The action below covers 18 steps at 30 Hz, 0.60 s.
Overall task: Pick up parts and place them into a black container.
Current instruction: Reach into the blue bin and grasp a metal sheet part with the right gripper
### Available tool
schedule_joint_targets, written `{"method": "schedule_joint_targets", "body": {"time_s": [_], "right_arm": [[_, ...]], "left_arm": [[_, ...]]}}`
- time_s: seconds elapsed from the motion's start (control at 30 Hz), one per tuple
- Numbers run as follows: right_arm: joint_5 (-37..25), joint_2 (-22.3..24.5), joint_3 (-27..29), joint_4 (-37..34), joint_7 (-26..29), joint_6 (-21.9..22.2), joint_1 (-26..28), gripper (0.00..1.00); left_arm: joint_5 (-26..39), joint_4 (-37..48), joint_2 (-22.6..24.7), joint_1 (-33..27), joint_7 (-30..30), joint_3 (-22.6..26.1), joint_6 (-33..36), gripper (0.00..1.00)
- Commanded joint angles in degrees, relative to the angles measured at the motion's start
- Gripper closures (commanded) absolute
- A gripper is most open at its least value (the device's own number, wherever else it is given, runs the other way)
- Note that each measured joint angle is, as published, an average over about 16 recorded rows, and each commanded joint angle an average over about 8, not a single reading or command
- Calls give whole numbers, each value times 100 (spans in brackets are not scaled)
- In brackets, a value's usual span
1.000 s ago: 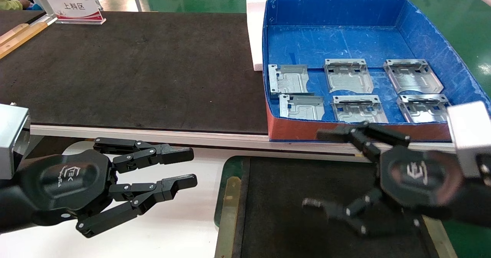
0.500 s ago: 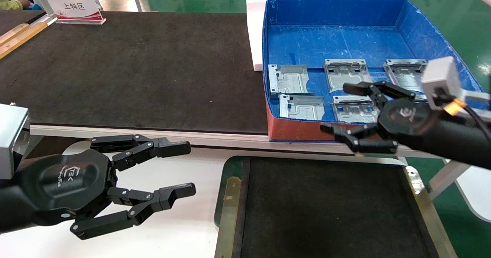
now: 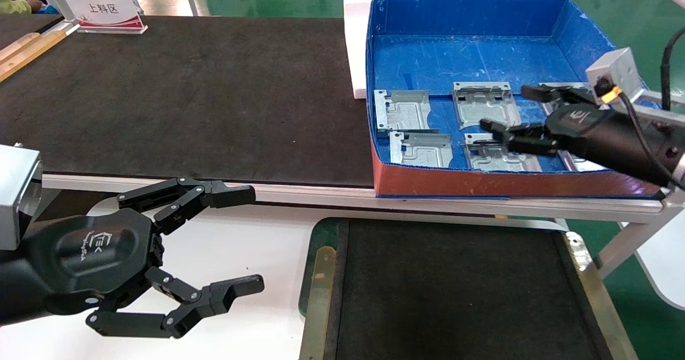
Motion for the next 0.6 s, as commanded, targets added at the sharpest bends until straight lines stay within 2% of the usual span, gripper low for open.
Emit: {"method": "schedule_joint_targets", "body": {"time_s": [0.03,0.3,0.6], "right_arm": [[-94,-65,-21,-278,-56,151,154,0],[-476,-391,-182,-1184,-103,755,840,0],[-858,-741,-403,-2093,208,1332,1477,0]], "left_arm": [[0,0,0,0,0,0,0,0],[0,0,0,0,0,0,0,0],[0,0,0,0,0,0,0,0]]}}
